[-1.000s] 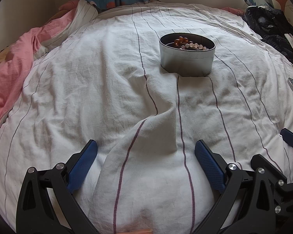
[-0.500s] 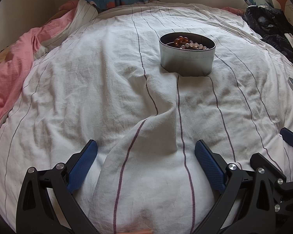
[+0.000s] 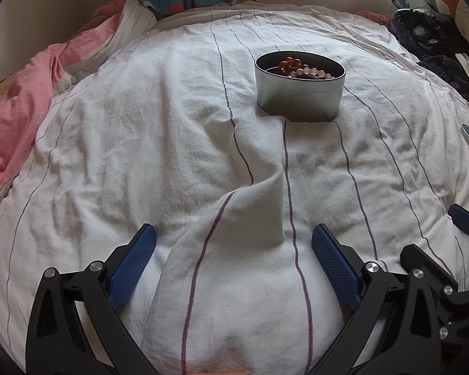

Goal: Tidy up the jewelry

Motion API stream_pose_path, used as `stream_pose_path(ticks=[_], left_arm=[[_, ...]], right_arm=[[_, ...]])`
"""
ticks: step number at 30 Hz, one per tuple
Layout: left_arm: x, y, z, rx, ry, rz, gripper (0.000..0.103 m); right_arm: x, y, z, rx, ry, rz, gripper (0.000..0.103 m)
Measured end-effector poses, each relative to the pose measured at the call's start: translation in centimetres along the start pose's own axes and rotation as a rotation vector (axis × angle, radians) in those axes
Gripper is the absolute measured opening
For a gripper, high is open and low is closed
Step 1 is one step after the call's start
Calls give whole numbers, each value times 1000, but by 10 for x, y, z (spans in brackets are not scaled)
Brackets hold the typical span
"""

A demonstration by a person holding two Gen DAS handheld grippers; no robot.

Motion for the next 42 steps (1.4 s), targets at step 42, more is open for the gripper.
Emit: stream_pose_path(ticks=[42], left_arm=[[0, -5, -1, 5, 0, -4, 96]], right_arm=[[0, 0, 0, -1, 0, -1, 95]])
Point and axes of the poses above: each gripper's, at about its wrist camera, not at the fingertips, and y roughly against the way its jaws point, x to its left, z to its top, the point moved 2 cm from there along -y, roughly the way its jaws point, and after that the axes turned 6 degrees about x, right-handed, at the moved point
